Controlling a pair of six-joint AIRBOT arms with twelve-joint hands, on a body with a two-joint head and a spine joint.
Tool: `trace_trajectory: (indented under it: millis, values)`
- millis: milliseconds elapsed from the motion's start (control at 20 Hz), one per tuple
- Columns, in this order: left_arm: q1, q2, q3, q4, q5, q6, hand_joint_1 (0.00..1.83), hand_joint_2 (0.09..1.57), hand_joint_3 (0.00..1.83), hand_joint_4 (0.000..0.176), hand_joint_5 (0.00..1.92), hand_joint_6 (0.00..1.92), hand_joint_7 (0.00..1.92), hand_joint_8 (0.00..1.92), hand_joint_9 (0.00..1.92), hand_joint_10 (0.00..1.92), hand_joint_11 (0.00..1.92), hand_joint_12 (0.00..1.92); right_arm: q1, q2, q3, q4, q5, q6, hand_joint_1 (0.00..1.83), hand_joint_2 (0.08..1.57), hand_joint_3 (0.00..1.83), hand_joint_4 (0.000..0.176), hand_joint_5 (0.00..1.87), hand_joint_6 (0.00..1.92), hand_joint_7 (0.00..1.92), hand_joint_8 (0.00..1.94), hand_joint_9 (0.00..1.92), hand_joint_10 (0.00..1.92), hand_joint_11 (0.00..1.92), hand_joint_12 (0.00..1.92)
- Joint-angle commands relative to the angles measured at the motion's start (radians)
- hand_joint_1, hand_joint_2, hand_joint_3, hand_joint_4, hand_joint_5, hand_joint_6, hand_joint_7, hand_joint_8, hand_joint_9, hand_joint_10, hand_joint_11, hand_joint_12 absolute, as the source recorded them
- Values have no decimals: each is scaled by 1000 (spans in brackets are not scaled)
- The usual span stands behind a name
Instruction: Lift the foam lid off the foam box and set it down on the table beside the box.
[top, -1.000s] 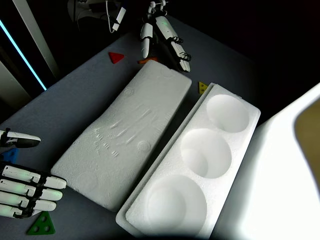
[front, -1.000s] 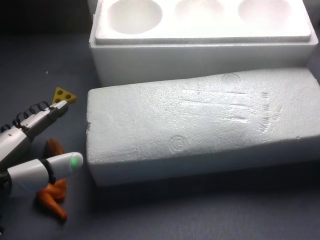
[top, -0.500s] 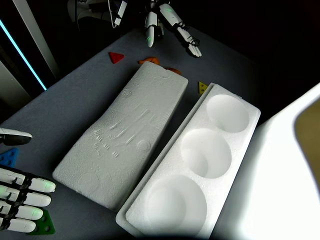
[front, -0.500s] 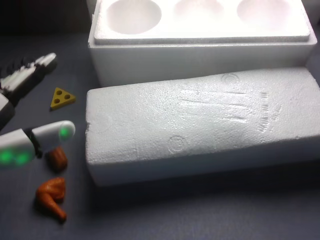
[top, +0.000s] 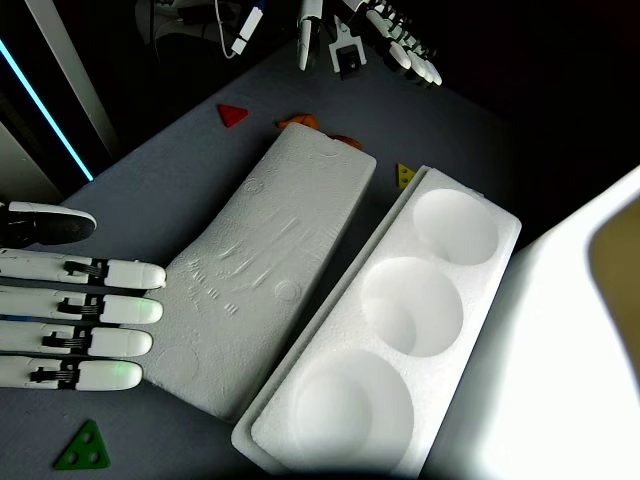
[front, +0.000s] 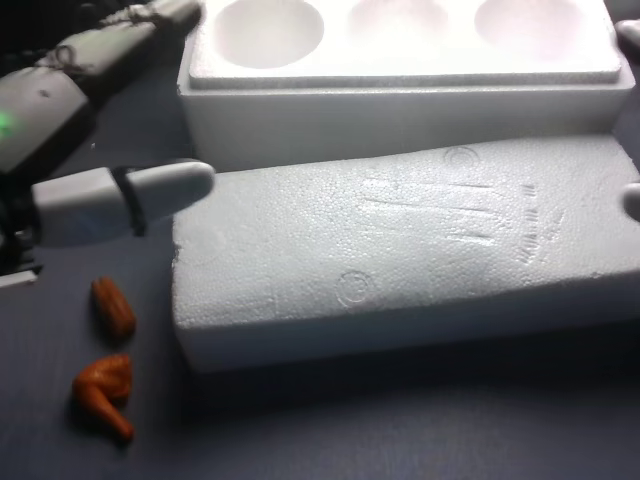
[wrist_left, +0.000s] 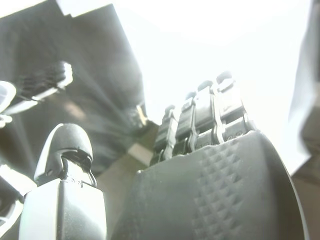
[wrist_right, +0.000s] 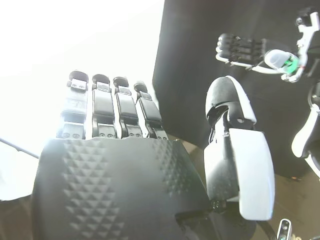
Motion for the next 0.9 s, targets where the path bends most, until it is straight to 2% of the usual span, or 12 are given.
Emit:
trace_trajectory:
  millis: [0,50,100,150,200,300,400,500,550,600,750,850]
  values:
    - [-30,-8,13,13,-71,-14,336,1185,8,59,12,5,0,0,0,0,0,0,30,-4,11,-30,55,0,342,1257,0,0,0,0,0,0,0,0,7,299]
    - [-58,-20,28,41,-44,-25,340,1185,7,53,20,8,0,0,0,0,0,0,70,-21,26,-57,20,-1,357,1256,0,0,0,0,0,0,0,0,1,568]
    - [-83,-30,39,67,-16,-29,355,1179,4,22,31,12,0,0,0,0,0,0,96,-32,36,-78,-4,-1,353,1262,0,0,0,0,0,0,0,0,0,874]
    - [-108,-40,49,93,7,-37,327,1173,1,18,30,10,0,0,0,0,0,0,116,-44,44,-93,-24,-2,379,1277,2,0,0,0,0,0,1,0,0,1042]
    - [-130,-49,58,117,28,-45,323,1172,0,29,23,6,0,0,0,0,0,0,127,-51,50,-106,-36,-2,420,1309,11,0,0,0,0,0,0,0,0,1122]
    - [-160,-68,73,149,55,-56,293,1157,0,95,0,0,0,0,0,0,18,9,137,-60,55,-120,-47,-2,451,1320,3,0,0,0,0,0,0,0,0,1452]
    - [-167,-74,76,162,61,-63,299,1142,0,98,0,0,0,0,0,0,34,21,137,-61,56,-122,-48,-2,409,1289,0,0,0,0,0,0,0,0,0,1563]
    - [-168,-74,75,165,58,-66,303,1133,0,71,0,0,0,0,0,0,39,30,137,-61,56,-123,-48,-2,428,1307,3,0,0,0,0,0,0,0,0,1588]
    - [-168,-74,75,165,55,-66,327,1135,0,74,0,0,0,0,0,0,20,27,137,-61,56,-123,-48,-2,424,1308,2,0,0,0,0,0,0,0,0,1524]
    - [-169,-74,75,167,52,-66,330,1136,0,80,0,0,0,0,0,0,19,35,137,-58,53,-123,-48,-2,447,1348,9,0,0,0,0,0,0,0,0,1261]
    - [-174,-73,76,173,52,-66,324,1142,1,76,0,0,0,0,0,0,0,178,137,-38,43,-123,-39,-3,425,1345,1,0,0,0,0,0,0,0,0,1169]
    - [-188,-73,80,183,57,-66,316,1165,2,60,0,0,0,0,0,0,0,194,137,-17,29,-121,-26,-11,396,1304,0,0,0,0,0,0,0,0,0,1040]
